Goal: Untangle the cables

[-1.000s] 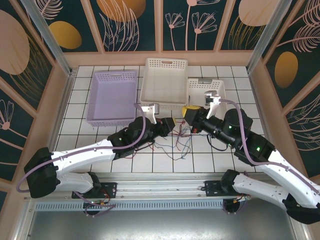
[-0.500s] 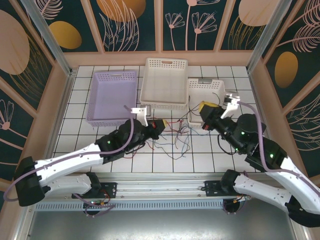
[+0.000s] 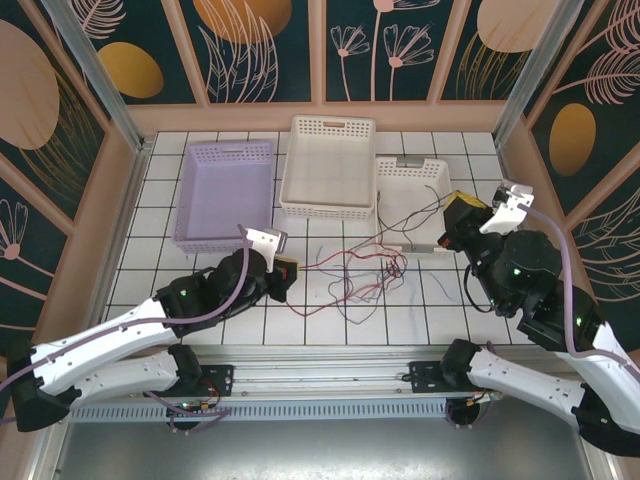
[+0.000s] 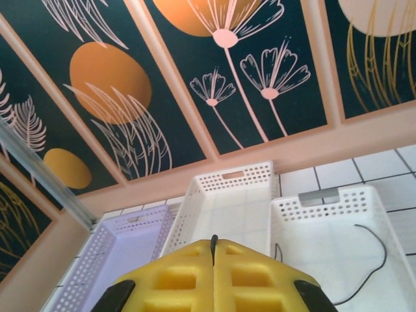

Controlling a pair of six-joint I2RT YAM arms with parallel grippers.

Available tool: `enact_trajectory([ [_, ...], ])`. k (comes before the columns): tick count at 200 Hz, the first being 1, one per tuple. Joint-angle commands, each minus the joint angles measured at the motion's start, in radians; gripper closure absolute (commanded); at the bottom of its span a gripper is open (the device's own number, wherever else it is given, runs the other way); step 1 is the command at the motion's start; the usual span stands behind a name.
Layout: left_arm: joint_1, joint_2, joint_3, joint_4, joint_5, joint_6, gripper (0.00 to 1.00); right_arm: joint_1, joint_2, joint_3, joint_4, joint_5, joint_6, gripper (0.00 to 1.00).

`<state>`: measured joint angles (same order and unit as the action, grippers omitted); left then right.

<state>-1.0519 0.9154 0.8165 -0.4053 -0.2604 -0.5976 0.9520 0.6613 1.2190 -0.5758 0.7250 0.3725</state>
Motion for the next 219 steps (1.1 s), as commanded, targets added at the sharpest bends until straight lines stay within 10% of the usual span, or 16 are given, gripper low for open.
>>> enact_trajectory([
  [1,0.007,-0.032,0.047,-0.237,-0.126,0.091,1.0,-0.002,0.011,0.062,0.043,0.144,-0.06,1.0],
  [170,0.009,-0.106,0.366,-0.631,-0.434,0.15,1.0,-0.004,0.057,0.199,-0.19,0.619,-0.065,1.0],
  [219,0.01,-0.096,0.313,-0.508,-0.289,0.214,1.0,-0.001,0.054,0.066,-0.113,0.266,-0.128,1.0],
])
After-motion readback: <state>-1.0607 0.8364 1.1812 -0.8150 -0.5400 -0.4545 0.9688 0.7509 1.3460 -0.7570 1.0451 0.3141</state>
